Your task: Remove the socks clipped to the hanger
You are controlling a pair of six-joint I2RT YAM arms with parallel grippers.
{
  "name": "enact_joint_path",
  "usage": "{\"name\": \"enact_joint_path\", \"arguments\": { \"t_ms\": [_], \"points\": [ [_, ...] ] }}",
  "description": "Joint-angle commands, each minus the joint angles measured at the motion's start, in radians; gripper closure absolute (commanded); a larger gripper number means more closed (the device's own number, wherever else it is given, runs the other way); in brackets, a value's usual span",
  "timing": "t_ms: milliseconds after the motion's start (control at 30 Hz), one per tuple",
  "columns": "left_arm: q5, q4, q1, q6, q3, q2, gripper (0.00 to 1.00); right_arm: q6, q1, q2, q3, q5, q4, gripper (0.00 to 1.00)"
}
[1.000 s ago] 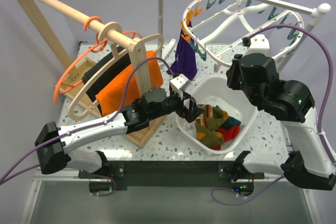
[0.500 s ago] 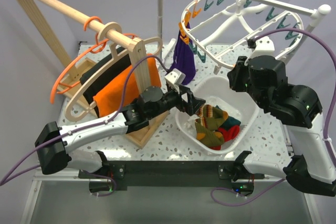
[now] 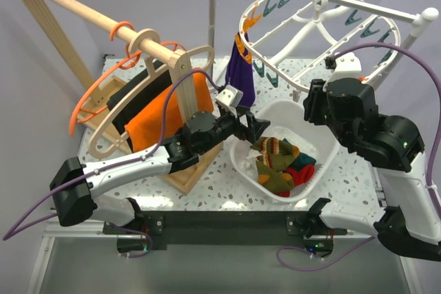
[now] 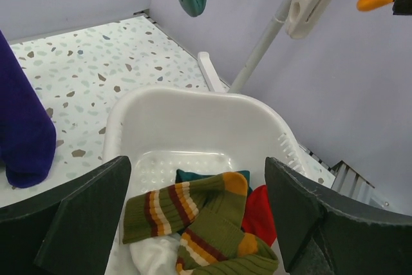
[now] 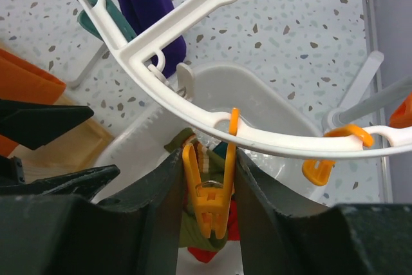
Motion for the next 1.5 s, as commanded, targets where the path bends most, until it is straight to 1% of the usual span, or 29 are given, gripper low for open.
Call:
{"name": "enact_joint_path", "arguments": {
  "t_ms": [0, 67, 133, 233, 300, 400, 433, 467, 500, 533, 567, 600, 633, 667, 733, 800, 900, 933, 1000, 1033, 1100, 1133, 1167, 1200, 1233, 1267, 1367, 1433, 1467],
  "points": [
    [-0.034, -0.007, 0.009, 0.027, 0.046, -0.024, 0.12, -0.019, 0.004, -0.024, 0.007, 0.034, -0.074, 0.64],
    [-0.063, -0.060, 0.009, 0.028, 0.037, -0.053, 0.12, -0.016, 0.004, -0.025, 0.016, 0.057, -0.080, 0.64],
    [-0.059, -0.091, 0.009, 0.042, 0.026, -0.081, 0.12, -0.011, 0.004, -0.024, 0.023, 0.123, -0.089, 0.66],
    [-0.010, -0.062, 0.009, 0.070, -0.026, -0.141, 0.12, -0.011, 0.004, -0.017, 0.052, 0.181, -0.097, 0.65],
    [0.016, -0.050, 0.009, 0.079, -0.054, -0.174, 0.11, -0.007, 0.004, -0.008, 0.091, 0.169, -0.105, 0.62],
    [0.134, -0.025, 0.009, 0.106, -0.071, -0.199, 0.10, 0.007, 0.006, 0.027, 0.204, 0.076, -0.139, 0.56],
    [0.156, -0.016, 0.009, 0.110, -0.072, -0.204, 0.09, 0.012, 0.006, 0.029, 0.241, 0.050, -0.143, 0.47],
    [0.182, -0.010, 0.009, 0.114, -0.080, -0.213, 0.08, 0.009, 0.004, 0.026, 0.250, -0.007, -0.143, 0.40],
    [0.211, -0.007, 0.009, 0.122, -0.085, -0.217, 0.07, 0.010, 0.004, 0.024, 0.258, -0.024, -0.143, 0.34],
    [0.221, -0.002, 0.009, 0.125, -0.088, -0.222, 0.07, 0.016, 0.004, 0.024, 0.270, -0.036, -0.152, 0.28],
    [0.228, -0.001, 0.009, 0.127, -0.095, -0.230, 0.06, 0.024, 0.004, 0.027, 0.298, -0.044, -0.180, 0.17],
    [0.239, -0.002, 0.009, 0.130, -0.095, -0.233, 0.05, 0.030, 0.006, 0.030, 0.309, -0.046, -0.192, 0.12],
    [0.241, -0.005, 0.009, 0.131, -0.097, -0.231, 0.05, 0.039, 0.004, 0.032, 0.318, -0.044, -0.207, 0.04],
    [0.244, -0.008, 0.009, 0.131, -0.095, -0.231, 0.05, 0.046, 0.004, 0.033, 0.320, -0.041, -0.238, 0.01],
    [0.256, -0.011, 0.009, 0.134, -0.095, -0.233, 0.04, 0.073, 0.004, 0.050, 0.333, -0.004, -0.283, 0.01],
    [0.277, -0.013, 0.009, 0.131, -0.091, -0.234, 0.05, 0.093, 0.004, 0.039, 0.330, -0.007, -0.313, 0.01],
    [0.311, -0.024, 0.009, 0.128, -0.082, -0.236, 0.04, 0.073, 0.004, -0.011, 0.263, -0.067, -0.251, 0.01],
    [0.319, -0.030, 0.009, 0.128, -0.079, -0.239, 0.04, 0.066, 0.004, -0.057, 0.199, -0.151, -0.222, 0.01],
    [0.340, -0.046, 0.009, 0.120, -0.071, -0.245, 0.04, 0.040, 0.004, -0.091, 0.131, -0.254, -0.143, 0.01],
    [0.346, -0.053, 0.009, 0.117, -0.069, -0.248, 0.04, 0.032, 0.006, -0.108, 0.073, -0.350, -0.125, 0.01],
    [0.362, -0.070, 0.009, 0.091, -0.077, -0.259, 0.04, 0.018, 0.004, -0.108, 0.024, -0.450, -0.094, 0.01],
    [0.369, -0.071, 0.009, 0.082, -0.080, -0.263, 0.04, 0.016, 0.006, -0.111, -0.036, -0.487, -0.082, 0.01],
    [0.377, -0.071, 0.009, 0.073, -0.097, -0.276, 0.04, 0.016, 0.006, -0.132, -0.071, -0.556, -0.039, 0.01],
    [0.389, -0.073, 0.009, 0.053, -0.106, -0.285, 0.04, 0.021, 0.006, -0.149, -0.110, -0.582, -0.007, 0.01],
    [0.395, -0.071, 0.009, 0.041, -0.120, -0.294, 0.04, 0.032, 0.006, -0.171, -0.200, -0.610, 0.036, 0.01],
    [0.405, -0.068, 0.009, 0.029, -0.144, -0.315, 0.04, 0.042, 0.006, -0.225, -0.254, -0.657, 0.143, 0.01],
    [0.460, -0.025, 0.009, -0.022, -0.213, -0.380, 0.04, 0.084, 0.006, -0.281, -0.439, -0.772, 0.328, 0.01],
    [0.484, 0.024, 0.009, -0.064, -0.282, -0.445, 0.04, 0.118, 0.004, -0.310, -0.557, -0.803, 0.403, 0.02],
    [0.492, 0.041, 0.009, -0.094, -0.307, -0.470, 0.04, 0.130, 0.004, -0.318, -0.594, -0.817, 0.474, 0.01]
  ]
}}
